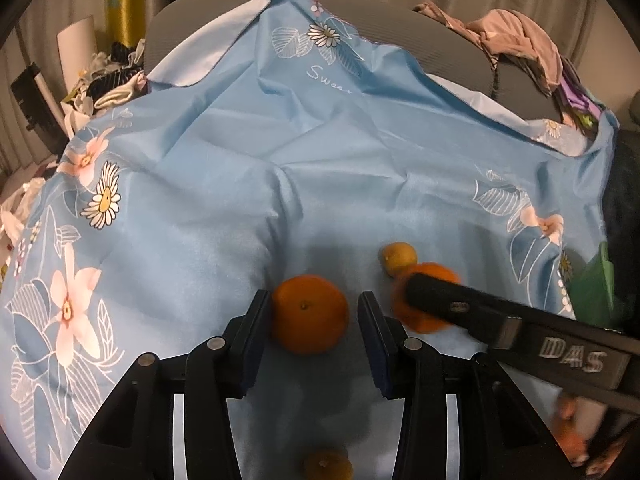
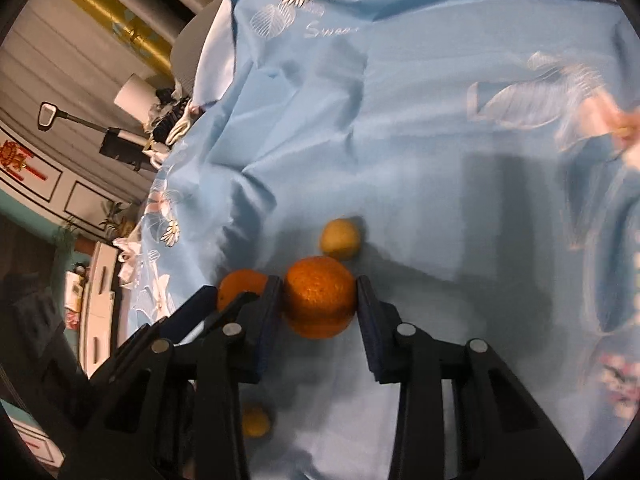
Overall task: Organize fruits
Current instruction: 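Move the right tool back to the large orange on the cloth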
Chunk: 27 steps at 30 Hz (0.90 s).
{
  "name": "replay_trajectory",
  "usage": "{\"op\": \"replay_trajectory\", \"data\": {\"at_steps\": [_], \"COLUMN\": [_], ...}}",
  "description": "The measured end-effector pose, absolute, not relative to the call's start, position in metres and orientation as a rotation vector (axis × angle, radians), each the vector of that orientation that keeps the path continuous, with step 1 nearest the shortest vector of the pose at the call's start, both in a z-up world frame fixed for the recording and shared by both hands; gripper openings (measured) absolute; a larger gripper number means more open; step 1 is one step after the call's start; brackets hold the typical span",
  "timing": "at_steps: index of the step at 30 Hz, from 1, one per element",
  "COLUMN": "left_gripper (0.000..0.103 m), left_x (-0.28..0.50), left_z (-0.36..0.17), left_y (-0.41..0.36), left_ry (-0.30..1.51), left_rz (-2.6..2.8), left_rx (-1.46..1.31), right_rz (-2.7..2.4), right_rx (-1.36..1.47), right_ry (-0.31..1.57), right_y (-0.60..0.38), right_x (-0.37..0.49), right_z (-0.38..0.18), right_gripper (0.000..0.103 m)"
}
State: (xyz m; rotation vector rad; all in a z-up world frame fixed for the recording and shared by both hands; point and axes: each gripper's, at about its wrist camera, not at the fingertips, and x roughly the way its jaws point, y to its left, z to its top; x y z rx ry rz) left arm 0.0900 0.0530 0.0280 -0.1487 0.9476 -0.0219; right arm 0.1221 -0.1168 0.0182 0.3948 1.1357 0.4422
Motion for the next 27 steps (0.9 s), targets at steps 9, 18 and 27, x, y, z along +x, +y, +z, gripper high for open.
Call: {"op": "replay_trajectory", "data": {"at_steps": [9,18,27], "left_gripper": [0.047,0.049,0.038], "left_x": [0.094,0.094,0.093], "left_z": [0.027,0.025,0.026], "left_y": [0.055,0.046,0.053], "left_ry": [0.960,0.949,0.933], "left_rz": [-0.036,-0.006,0.012], "left_rx": [-0.180,-0.138,-0.147], "right_rz": [0.336,0.283,0.229], "right_rx": [0.335,0.280,0.246], "right_ry": [1.169,1.181,1.138], "right_y": [-0.147,-0.149,-0.161], "right_x": [0.109,0.111,0.106], "right_z": [0.016,0.010,0.023], "right_gripper": [0.038,0.040,0.052]}}
